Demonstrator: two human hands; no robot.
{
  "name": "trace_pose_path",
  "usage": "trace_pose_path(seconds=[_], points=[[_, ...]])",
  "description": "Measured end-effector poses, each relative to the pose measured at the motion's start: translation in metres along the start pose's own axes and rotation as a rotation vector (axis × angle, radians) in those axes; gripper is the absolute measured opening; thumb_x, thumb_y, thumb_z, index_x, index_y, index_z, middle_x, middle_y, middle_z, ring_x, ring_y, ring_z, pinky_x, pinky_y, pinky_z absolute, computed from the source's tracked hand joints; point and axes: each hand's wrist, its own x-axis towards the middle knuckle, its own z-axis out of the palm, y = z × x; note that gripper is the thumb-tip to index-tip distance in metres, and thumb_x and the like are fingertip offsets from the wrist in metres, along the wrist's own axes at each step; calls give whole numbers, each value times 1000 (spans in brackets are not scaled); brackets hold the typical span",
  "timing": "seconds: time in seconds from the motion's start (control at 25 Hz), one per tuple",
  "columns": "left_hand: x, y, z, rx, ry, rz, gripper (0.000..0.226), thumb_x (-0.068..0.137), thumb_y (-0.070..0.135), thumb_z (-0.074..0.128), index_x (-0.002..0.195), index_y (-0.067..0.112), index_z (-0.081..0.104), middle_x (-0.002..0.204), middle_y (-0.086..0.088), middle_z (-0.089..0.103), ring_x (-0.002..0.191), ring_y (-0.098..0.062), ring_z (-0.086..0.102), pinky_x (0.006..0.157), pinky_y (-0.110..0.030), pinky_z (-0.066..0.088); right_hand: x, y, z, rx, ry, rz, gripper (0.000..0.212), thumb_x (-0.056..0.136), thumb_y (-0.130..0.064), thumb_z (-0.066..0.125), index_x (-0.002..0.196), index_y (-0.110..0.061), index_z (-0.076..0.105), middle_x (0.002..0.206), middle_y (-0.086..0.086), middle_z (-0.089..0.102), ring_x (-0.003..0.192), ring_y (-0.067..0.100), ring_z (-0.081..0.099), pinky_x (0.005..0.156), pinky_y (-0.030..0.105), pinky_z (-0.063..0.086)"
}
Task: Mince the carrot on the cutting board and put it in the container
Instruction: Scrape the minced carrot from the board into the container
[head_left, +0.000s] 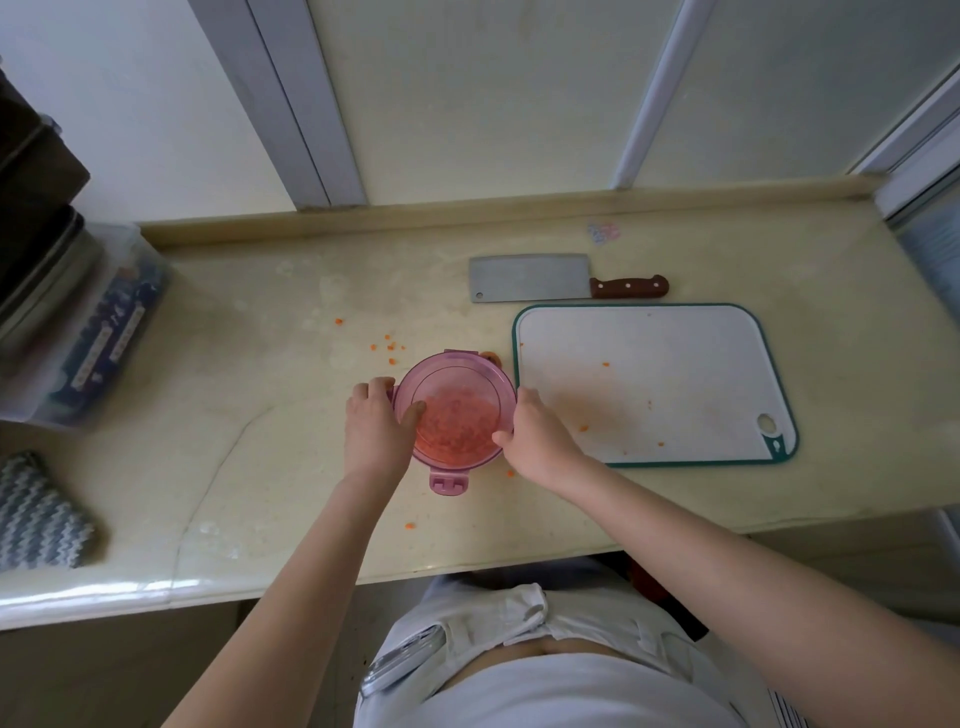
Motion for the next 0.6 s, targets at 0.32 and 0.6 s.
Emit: trace_pose_path(seconds=[0.32,0.6], points=[[7,-3,6,67,58,-9,43,84,25,66,119,2,55,113,-17,57,106,-34,45,88,-31,28,6,2,2,336,92,102,26,77,6,58,94,-14,57,97,4,64,86,22,56,57,13,36],[7,0,-2,8,45,-27,50,81,24,71,122,0,54,120,-19,47,116,-32,41,97,-34,32,7,6,1,283,33,5,54,80,4,61,131,-12,50,122,7,62,112,26,57,88,23,40]])
